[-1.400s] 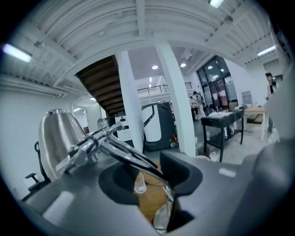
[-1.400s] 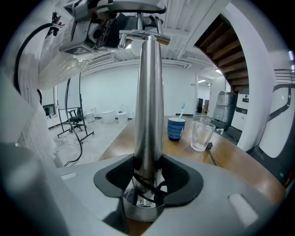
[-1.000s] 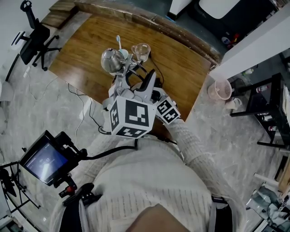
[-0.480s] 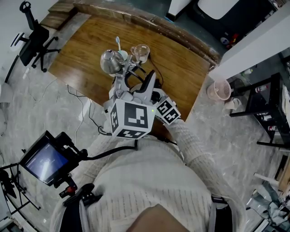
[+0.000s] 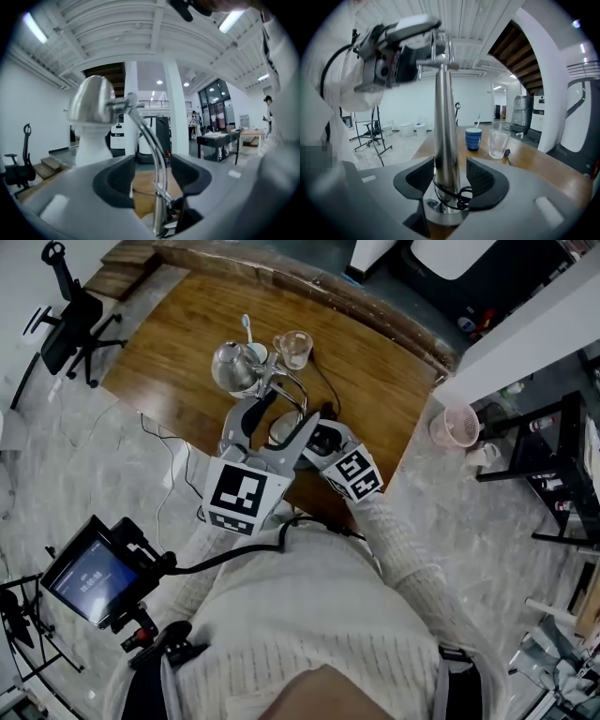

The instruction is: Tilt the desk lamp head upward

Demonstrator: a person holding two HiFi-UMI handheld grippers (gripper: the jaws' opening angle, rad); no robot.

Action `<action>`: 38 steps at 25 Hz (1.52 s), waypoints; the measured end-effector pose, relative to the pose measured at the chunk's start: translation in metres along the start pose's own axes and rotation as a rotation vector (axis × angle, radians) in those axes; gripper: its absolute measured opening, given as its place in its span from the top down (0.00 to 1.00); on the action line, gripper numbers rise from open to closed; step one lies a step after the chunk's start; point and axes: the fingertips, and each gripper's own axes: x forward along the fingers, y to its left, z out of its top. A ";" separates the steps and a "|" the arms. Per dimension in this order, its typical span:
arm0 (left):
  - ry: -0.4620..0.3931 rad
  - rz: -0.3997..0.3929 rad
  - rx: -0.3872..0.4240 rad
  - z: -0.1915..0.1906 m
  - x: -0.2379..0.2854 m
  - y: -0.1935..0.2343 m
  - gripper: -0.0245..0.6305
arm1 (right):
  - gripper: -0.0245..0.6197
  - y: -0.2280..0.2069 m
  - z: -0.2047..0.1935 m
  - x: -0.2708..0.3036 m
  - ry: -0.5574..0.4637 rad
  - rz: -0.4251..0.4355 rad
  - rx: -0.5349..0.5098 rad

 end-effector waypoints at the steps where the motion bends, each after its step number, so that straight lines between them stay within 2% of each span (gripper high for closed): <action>1: -0.009 -0.003 -0.037 -0.008 -0.004 0.004 0.61 | 0.63 -0.001 0.007 -0.008 -0.043 -0.006 0.028; 3: -0.018 -0.002 -0.108 -0.026 -0.014 0.010 0.65 | 0.62 -0.002 0.023 -0.027 -0.130 -0.028 0.103; 6: 0.030 0.025 -0.205 -0.059 -0.023 0.015 0.81 | 0.62 0.008 0.048 -0.055 -0.226 -0.072 0.160; 7: 0.048 0.032 -0.209 -0.068 -0.025 0.014 0.84 | 0.62 0.013 0.058 -0.062 -0.245 -0.083 0.167; 10: 0.073 0.055 -0.132 -0.081 -0.031 0.003 0.95 | 0.67 0.026 0.086 -0.077 -0.299 -0.080 0.242; 12: 0.081 0.048 -0.142 -0.086 -0.031 -0.007 0.95 | 0.76 0.030 0.099 -0.086 -0.317 -0.107 0.273; 14: 0.093 0.025 -0.198 -0.093 -0.032 -0.015 0.95 | 0.96 0.032 0.103 -0.091 -0.306 -0.166 0.240; 16: 0.110 -0.002 -0.209 -0.099 -0.032 -0.021 0.95 | 0.96 0.038 0.102 -0.089 -0.279 -0.174 0.202; 19: 0.127 -0.016 -0.154 -0.100 -0.032 -0.024 0.95 | 0.96 0.041 0.097 -0.086 -0.245 -0.161 0.202; 24: 0.151 -0.024 -0.183 -0.107 -0.032 -0.027 0.95 | 0.96 0.039 0.090 -0.086 -0.221 -0.160 0.230; 26: 0.160 -0.024 -0.167 -0.109 -0.031 -0.028 0.95 | 0.96 0.037 0.089 -0.086 -0.215 -0.161 0.229; 38: 0.166 -0.029 -0.232 -0.111 -0.027 -0.025 0.95 | 0.96 0.039 0.091 -0.085 -0.194 -0.147 0.216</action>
